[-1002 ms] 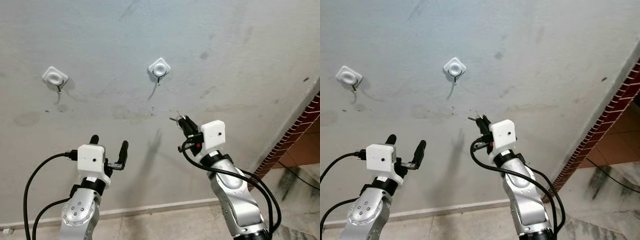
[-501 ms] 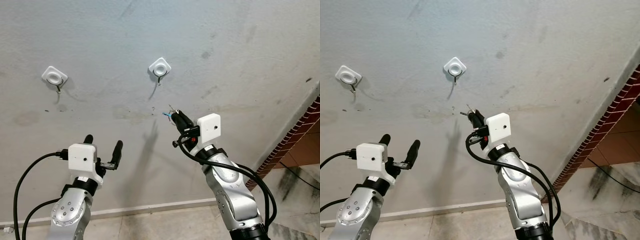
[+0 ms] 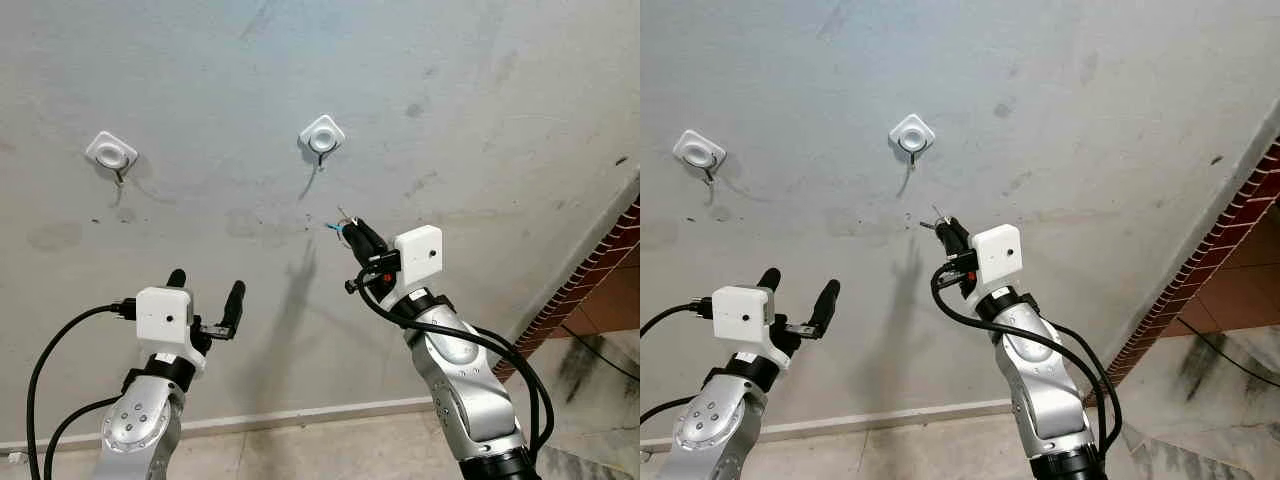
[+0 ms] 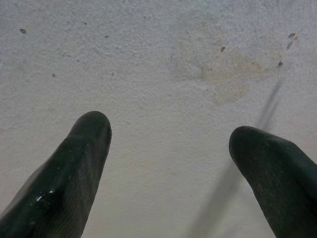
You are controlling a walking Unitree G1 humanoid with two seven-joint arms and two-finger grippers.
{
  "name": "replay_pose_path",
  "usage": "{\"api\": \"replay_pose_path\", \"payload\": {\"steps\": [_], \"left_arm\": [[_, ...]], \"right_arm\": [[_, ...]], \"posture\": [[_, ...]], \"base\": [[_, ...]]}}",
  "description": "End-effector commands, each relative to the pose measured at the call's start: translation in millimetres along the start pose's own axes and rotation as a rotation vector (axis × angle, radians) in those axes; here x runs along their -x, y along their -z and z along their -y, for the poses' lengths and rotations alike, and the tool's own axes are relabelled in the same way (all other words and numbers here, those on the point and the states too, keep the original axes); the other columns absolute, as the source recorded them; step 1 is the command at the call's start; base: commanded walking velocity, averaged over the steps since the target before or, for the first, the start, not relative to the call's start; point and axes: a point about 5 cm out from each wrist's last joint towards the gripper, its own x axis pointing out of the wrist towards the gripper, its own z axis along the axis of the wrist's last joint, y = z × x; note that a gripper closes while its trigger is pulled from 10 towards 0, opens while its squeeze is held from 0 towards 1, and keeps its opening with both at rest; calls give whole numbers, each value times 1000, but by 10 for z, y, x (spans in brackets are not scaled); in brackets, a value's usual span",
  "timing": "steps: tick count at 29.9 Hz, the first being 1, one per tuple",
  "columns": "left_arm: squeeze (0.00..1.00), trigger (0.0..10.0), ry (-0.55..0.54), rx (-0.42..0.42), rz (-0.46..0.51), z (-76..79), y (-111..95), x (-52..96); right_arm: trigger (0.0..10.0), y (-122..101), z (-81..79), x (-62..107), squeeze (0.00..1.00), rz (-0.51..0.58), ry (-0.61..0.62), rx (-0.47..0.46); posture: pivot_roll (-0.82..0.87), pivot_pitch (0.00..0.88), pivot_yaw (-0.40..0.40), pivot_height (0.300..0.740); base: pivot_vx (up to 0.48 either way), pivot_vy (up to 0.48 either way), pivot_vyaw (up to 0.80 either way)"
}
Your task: Hang keys on a hook
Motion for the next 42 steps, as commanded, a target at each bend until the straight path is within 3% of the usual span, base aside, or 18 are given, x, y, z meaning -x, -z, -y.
{"api": "replay_pose_path", "payload": {"steps": [1, 14, 15, 16, 18, 42], "left_arm": [[0, 10000, -2, -2, 4, -16, -22, -3], [0, 10000, -2, -2, 4, -16, -22, -3], [0, 10000, -3, 5, 1, -25, -22, -4], [0, 10000, 5, 32, 0, -6, -38, -23], [0, 10000, 19, 70, -2, 35, -58, -52], [0, 10000, 43, 75, -23, 93, -44, -49]], "right_arm": [[10000, -75, -15, -33, 0, 27, -14, -1], [10000, -75, -15, -33, 0, 27, -14, -1], [10000, -76, -17, -35, 0, 20, -13, 5], [10000, -42, -2, 12, 0, 9, -14, 13], [10000, 9, 23, 88, 0, -8, -13, 24], [10000, 37, 34, 129, 0, -19, 5, 32]], "posture": [[129, 46, 16, 740], [129, 46, 16, 740], [0, 0, 0, 740], [111, 48, 20, 740], [110, 49, 20, 740], [102, 53, 38, 740]], "base": [[0, 0, 0], [0, 0, 0], [0, 0, 0], [0, 0, 0], [0, 0, 0], [0, 0, 0]]}}
